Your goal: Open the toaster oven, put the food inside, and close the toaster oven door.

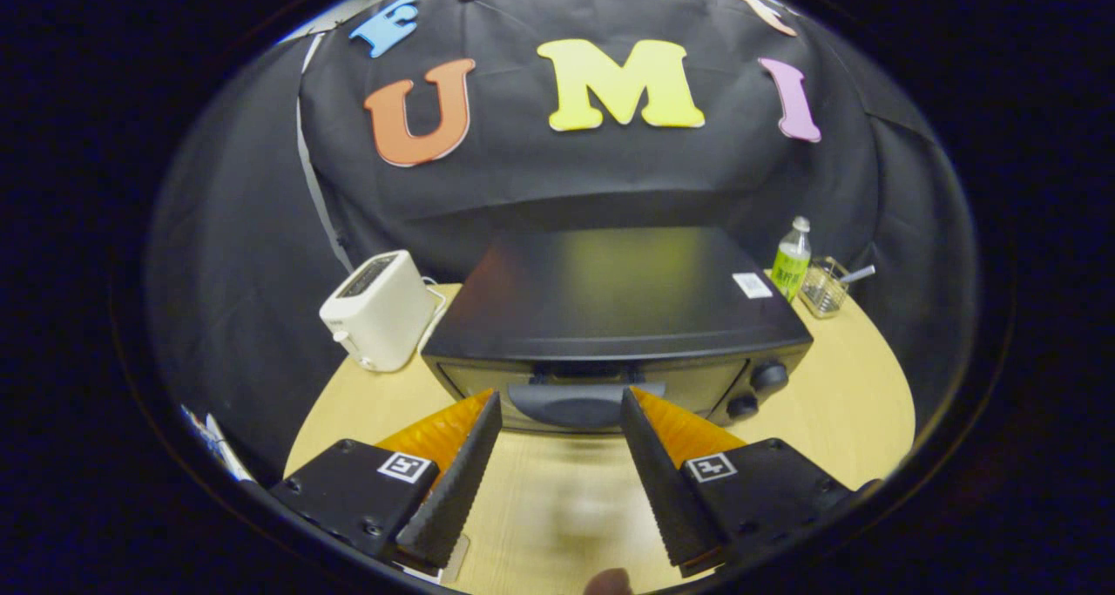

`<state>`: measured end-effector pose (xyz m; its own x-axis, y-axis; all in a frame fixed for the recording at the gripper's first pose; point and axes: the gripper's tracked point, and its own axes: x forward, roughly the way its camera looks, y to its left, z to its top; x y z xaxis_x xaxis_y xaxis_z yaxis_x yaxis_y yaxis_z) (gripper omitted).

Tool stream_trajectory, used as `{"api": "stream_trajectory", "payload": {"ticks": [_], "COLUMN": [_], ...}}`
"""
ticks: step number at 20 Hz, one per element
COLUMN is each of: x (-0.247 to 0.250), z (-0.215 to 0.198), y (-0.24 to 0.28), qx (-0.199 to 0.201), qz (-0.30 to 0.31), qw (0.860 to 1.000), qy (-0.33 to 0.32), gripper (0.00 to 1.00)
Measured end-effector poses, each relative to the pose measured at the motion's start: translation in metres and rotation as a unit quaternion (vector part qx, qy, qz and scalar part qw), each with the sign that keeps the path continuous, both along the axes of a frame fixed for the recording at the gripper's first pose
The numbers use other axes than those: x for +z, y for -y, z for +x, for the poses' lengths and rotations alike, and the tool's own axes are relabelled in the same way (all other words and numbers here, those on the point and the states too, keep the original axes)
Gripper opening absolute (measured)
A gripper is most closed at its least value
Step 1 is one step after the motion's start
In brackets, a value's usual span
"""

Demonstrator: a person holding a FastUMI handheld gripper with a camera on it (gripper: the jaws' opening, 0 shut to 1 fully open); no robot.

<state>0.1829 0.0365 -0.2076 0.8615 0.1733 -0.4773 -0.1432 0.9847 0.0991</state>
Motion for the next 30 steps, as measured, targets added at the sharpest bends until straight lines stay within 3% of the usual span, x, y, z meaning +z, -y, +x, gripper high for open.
{"api": "stream_trajectory", "payload": {"ticks": [10, 14, 16, 25, 30], "x": [0.153, 0.194, 0.202, 0.178, 0.158], "z": [-0.033, -0.062, -0.080, -0.180, -0.217], "y": [-0.021, -0.015, -0.012, 0.002, 0.005], "qx": [0.040, 0.026, 0.016, -0.018, -0.031], "qz": [0.006, -0.002, -0.007, -0.014, -0.011], "qw": [0.984, 0.977, 0.976, 0.977, 0.980], "qy": [0.174, 0.211, 0.218, 0.211, 0.197], "gripper": [0.91, 0.96, 1.00, 1.00, 1.00]}}
